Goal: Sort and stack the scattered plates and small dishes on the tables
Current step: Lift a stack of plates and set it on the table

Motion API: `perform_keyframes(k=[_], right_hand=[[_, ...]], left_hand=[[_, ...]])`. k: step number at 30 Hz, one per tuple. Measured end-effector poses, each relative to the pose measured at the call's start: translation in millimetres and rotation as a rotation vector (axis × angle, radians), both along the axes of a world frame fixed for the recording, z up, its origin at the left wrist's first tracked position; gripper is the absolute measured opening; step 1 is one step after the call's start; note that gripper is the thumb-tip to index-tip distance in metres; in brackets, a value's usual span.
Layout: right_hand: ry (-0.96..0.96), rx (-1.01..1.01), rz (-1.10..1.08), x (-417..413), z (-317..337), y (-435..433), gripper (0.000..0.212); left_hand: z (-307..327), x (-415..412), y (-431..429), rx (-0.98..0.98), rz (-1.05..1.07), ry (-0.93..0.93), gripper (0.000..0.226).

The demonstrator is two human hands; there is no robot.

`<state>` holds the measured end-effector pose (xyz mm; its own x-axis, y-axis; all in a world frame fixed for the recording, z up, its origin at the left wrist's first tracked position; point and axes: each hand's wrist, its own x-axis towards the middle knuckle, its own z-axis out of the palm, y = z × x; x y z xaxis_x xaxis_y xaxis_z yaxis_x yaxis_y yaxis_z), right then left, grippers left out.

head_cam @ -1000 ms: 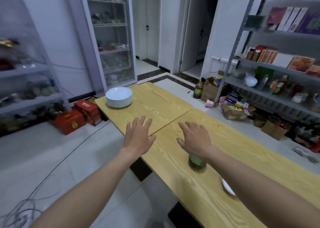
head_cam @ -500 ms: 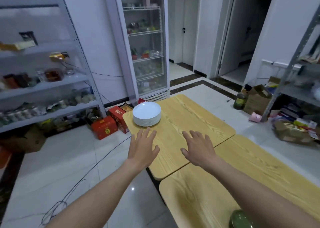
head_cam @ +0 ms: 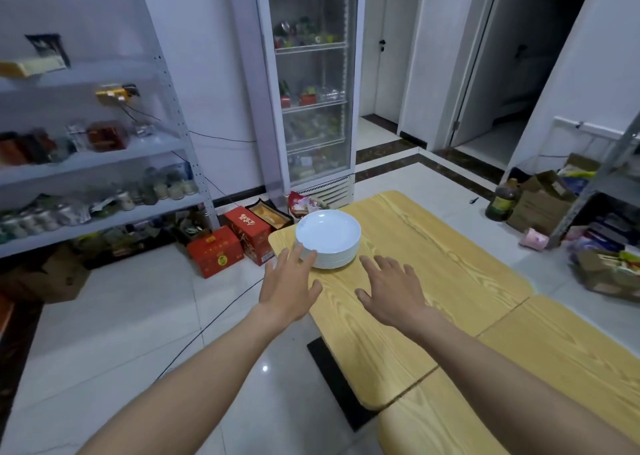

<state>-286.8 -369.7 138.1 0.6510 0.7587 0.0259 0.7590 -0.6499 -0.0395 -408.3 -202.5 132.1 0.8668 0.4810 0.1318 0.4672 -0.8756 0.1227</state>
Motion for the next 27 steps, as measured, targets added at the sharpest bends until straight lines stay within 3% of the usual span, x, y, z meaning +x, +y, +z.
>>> perform_keyframes(k=[11, 19, 23, 27], right_hand=[[0.063, 0.0, -0.141, 35, -18, 73, 0.07], [0.163, 0.049, -0.175, 102, -49, 128, 0.068], [0.306, 0.095, -0.216, 127, -66, 149, 0.069], [0.562, 0.204, -0.332, 142, -86, 160, 0.072]], left_hand=[[-18, 53, 91, -0.061, -0.137, 0.007, 0.061], [-49, 121, 154, -0.12, -0.117, 0.007, 0.061], [-72, 148, 179, -0.221, -0.075, 0.035, 0.061], [-95, 172, 203, -0.496, 0.006, 0.064, 0.07]])
